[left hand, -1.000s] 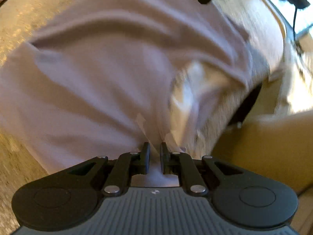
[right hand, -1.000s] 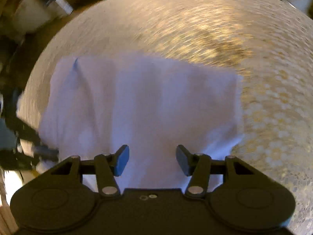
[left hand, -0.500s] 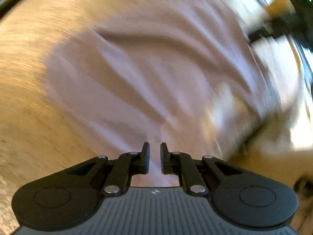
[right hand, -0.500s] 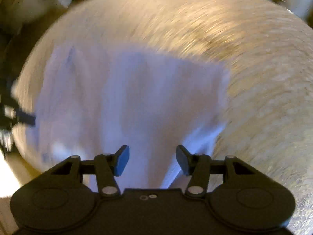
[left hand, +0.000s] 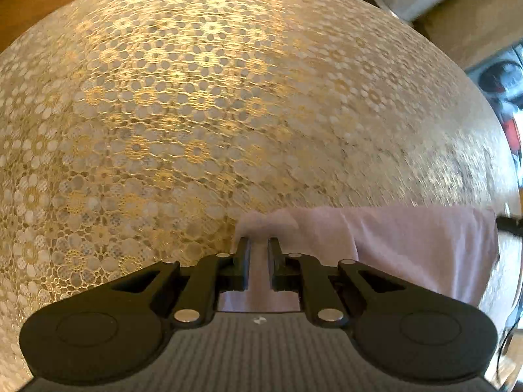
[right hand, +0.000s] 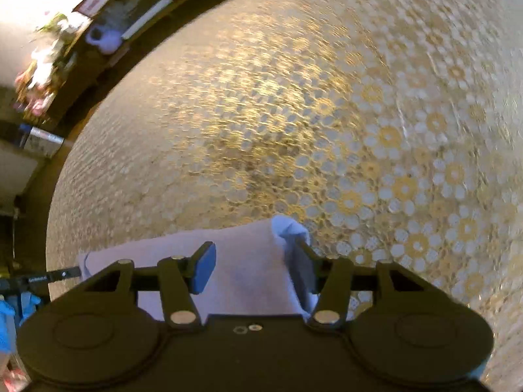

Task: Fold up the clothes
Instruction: 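Grasp the folded edge of the sweatshirt bundle with both grippers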

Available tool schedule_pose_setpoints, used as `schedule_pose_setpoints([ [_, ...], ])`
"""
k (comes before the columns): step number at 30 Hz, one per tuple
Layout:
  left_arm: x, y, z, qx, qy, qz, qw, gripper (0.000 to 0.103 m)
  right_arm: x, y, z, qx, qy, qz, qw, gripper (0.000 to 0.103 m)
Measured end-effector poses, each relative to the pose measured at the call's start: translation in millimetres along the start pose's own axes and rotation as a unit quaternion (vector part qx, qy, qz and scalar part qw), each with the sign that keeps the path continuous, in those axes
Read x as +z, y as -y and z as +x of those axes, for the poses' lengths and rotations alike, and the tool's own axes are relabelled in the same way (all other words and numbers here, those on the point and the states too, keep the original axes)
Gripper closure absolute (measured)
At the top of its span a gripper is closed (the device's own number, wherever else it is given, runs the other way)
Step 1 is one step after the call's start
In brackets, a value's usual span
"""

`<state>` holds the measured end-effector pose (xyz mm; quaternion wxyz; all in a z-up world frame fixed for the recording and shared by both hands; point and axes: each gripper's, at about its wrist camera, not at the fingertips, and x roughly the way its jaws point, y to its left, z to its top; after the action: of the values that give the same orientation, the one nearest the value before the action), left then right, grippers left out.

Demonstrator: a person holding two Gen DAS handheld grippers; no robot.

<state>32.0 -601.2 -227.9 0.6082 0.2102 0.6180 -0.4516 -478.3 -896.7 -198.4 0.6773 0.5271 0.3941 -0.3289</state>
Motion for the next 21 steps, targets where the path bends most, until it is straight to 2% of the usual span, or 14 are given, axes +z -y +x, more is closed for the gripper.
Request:
schedule_pose_setpoints([
  [3, 2.4, -13.9, -5.6, -0.010, 0.004, -0.025, 0.9996, 0.094, 0.1, 9.4, -2.8, 0.012, 0.001, 0.023, 1.000, 0.000],
  [6, 3.3, -25.6, -2.9, -0.026, -0.016, -0.048, 0.9984, 0.094, 2.1, 16.1, -6.0, 0.021, -0.004, 0.040, 0.999, 0.000],
  [9, 1.1, -29.3, 5.1, -0.043, -0.019, -0.072, 0.9963, 0.093, 6.2, 20.4, -2.5, 0.035, -0.015, 0.062, 0.997, 0.000],
  [11, 2.5, -31.2, 7.3, -0.050, -0.016, -0.084, 0.9951, 0.086, 9.3, 22.8, 1.3, 0.047, -0.024, 0.078, 0.996, 0.000],
  [14, 5.6, -33.6, 9.8, -0.058, -0.012, -0.098, 0.9934, 0.063, 11.0, 22.9, 5.3, 0.049, -0.033, 0.084, 0.995, 0.000],
  [15, 6.8, -34.8, 10.1, -0.061, -0.011, -0.102, 0.9928, 0.052, 11.2, 22.5, 6.5, 0.049, -0.035, 0.084, 0.995, 0.000],
  [16, 6.5, -35.4, 10.6, -0.061, -0.009, -0.103, 0.9928, 0.049, 11.4, 22.1, 7.6, 0.048, -0.038, 0.084, 0.995, 0.000],
  [21, 9.1, -25.5, 17.0, -0.075, -0.022, -0.092, 0.9926, 0.050, 12.1, 20.8, 12.9, 0.037, -0.045, 0.088, 0.994, 0.000],
])
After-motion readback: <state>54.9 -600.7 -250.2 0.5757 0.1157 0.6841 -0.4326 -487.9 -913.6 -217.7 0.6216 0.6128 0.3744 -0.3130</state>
